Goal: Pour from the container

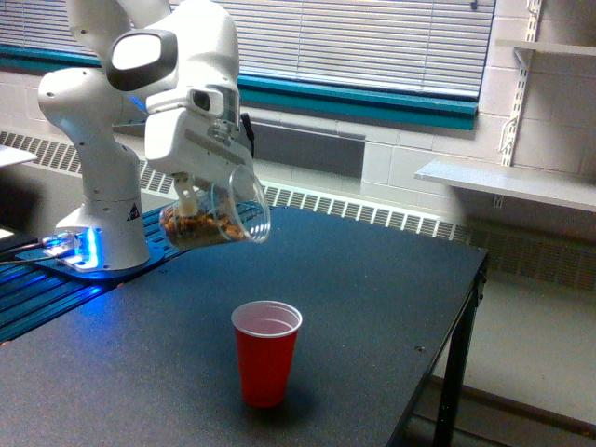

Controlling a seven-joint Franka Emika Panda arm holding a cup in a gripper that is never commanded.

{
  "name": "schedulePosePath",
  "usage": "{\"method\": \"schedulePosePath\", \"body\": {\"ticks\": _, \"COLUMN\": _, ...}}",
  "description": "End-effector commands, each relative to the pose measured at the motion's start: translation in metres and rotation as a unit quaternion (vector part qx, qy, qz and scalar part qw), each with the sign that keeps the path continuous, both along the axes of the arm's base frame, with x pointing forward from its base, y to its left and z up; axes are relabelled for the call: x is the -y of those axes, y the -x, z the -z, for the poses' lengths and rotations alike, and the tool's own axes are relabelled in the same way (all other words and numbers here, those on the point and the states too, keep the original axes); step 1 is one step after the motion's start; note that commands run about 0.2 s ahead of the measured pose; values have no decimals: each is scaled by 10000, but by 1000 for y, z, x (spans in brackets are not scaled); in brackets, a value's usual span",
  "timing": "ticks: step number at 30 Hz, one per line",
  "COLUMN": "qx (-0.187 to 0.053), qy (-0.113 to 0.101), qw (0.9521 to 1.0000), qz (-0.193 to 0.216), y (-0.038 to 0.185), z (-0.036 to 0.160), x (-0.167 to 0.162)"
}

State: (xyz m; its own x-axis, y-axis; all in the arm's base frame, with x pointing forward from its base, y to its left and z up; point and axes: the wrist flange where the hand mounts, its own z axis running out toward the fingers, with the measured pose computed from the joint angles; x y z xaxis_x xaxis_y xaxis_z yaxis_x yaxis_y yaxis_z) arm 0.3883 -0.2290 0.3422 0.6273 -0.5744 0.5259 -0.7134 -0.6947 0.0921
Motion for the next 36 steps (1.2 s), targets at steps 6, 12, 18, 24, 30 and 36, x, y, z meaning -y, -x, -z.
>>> {"method": "schedulePosePath", "body": {"ticks": 6, "qx": -464, "qy": 62, "qw": 9989, "qz": -43, "y": 1, "z": 29, "x": -2}}
{"method": "schedulePosePath", "body": {"ticks": 12, "qx": -706, "qy": 144, "qw": 9973, "qz": -128, "y": 0, "z": 37, "x": -4}}
{"method": "schedulePosePath", "body": {"ticks": 18, "qx": -873, "qy": 249, "qw": 9956, "qz": -229, "y": -3, "z": 40, "x": -5}}
{"method": "schedulePosePath", "body": {"ticks": 24, "qx": -1018, "qy": 328, "qw": 9937, "qz": -339, "y": -5, "z": 44, "x": -8}}
{"method": "schedulePosePath", "body": {"ticks": 30, "qx": -1188, "qy": 411, "qw": 9910, "qz": -461, "y": -6, "z": 48, "x": -13}}
{"method": "schedulePosePath", "body": {"ticks": 36, "qx": -1340, "qy": 500, "qw": 9881, "qz": -557, "y": -5, "z": 53, "x": -17}}
